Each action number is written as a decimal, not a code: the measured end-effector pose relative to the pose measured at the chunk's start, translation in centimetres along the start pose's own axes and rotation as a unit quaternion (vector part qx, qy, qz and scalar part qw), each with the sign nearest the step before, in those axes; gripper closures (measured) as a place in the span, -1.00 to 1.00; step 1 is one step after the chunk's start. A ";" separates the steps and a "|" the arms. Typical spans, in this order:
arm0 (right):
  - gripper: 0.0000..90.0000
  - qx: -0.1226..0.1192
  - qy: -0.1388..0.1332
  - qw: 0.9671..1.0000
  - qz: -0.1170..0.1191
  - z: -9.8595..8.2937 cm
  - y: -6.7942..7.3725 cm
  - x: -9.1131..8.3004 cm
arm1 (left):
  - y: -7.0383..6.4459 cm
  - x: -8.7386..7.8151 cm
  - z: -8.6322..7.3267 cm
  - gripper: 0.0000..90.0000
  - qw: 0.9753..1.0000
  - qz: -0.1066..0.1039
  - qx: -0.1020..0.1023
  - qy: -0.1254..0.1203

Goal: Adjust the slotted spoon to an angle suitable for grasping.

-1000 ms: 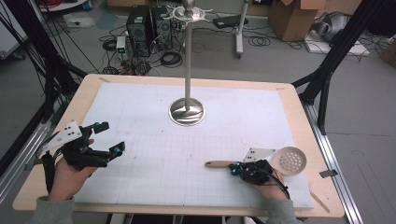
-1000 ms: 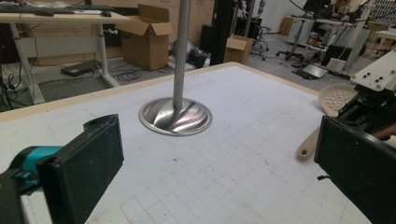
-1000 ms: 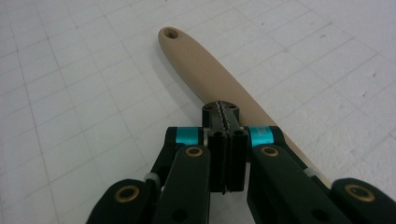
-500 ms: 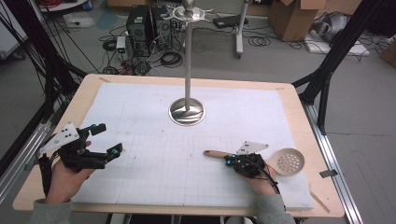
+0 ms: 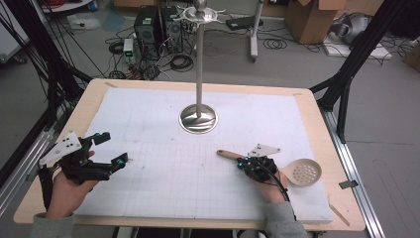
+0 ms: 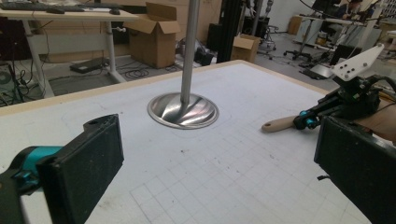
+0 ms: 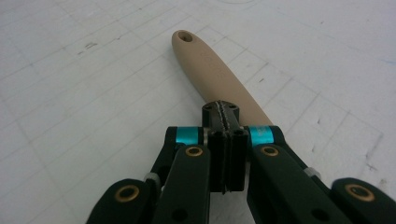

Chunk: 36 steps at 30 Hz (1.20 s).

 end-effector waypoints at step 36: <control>1.00 0.034 -0.047 0.998 -0.009 1.5 -0.6 -1.2 | 0.1 0.3 -0.3 -0.96 1.000 -0.004 -0.001 0.002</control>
Point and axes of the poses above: each handheld gripper's, and its own axes: x roughly forward along the jaws, z roughly out of its top, y roughly to its left, the point moved 4 cm from there along x, roughly forward along the jaws, and after that the axes turned 15 degrees about x, right-handed, at the moved point
